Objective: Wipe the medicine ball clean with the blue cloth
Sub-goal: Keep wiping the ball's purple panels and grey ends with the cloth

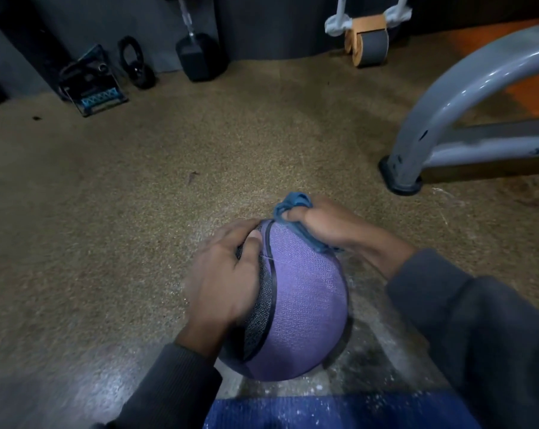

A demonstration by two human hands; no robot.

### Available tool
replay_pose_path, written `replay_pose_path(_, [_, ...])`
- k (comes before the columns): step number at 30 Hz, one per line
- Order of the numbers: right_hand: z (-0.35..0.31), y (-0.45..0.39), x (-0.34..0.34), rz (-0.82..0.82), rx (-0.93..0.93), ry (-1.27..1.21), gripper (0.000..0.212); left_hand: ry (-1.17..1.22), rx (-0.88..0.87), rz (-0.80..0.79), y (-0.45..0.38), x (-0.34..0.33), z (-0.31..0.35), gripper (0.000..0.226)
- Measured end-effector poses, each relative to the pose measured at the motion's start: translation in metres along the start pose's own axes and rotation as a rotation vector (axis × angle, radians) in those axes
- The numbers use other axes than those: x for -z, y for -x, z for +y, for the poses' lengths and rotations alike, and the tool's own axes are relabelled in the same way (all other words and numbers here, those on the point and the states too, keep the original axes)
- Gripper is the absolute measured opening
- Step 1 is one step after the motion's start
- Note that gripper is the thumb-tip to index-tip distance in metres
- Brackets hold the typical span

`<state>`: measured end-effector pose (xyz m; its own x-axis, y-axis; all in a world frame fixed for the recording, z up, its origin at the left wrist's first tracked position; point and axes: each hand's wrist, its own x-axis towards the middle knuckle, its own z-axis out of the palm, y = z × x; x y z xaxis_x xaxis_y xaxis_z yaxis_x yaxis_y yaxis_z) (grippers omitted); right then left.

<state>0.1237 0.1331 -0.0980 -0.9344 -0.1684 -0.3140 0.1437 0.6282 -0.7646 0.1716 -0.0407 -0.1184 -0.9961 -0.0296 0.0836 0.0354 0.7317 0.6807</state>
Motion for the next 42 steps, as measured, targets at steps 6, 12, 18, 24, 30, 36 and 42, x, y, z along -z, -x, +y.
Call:
replay_pose_path(6, [-0.009, 0.032, -0.013, 0.131, 0.270, 0.350, 0.030, -0.005, 0.039, -0.013, -0.006, 0.000, 0.001, 0.050])
replay_pose_path(12, [-0.003, -0.004, 0.002, -0.020, -0.030, 0.030, 0.019, -0.008, -0.009, -0.001, 0.001, -0.003, 0.001, 0.049])
replay_pose_path(18, [-0.003, 0.026, -0.010, 0.066, 0.141, 0.247, 0.026, 0.033, -0.024, 0.004, 0.003, -0.001, -0.003, 0.051])
replay_pose_path(24, [-0.001, -0.001, -0.009, -0.008, 0.059, 0.030, 0.016, 0.053, -0.026, 0.031, 0.010, 0.002, -0.008, 0.044])
replay_pose_path(30, [0.016, 0.005, -0.007, 0.036, -0.080, -0.007, 0.029, 0.027, -0.006, 0.019, 0.008, -0.001, -0.003, 0.046])
replay_pose_path(36, [-0.007, 0.029, -0.025, 0.211, 0.300, 0.248, 0.031, 0.089, 0.008, 0.042, 0.004, 0.000, -0.008, 0.050])
replay_pose_path(42, [0.027, 0.000, -0.010, 0.100, -0.213, -0.212, 0.025, 0.083, 0.042, 0.049, 0.002, 0.000, -0.007, 0.044])
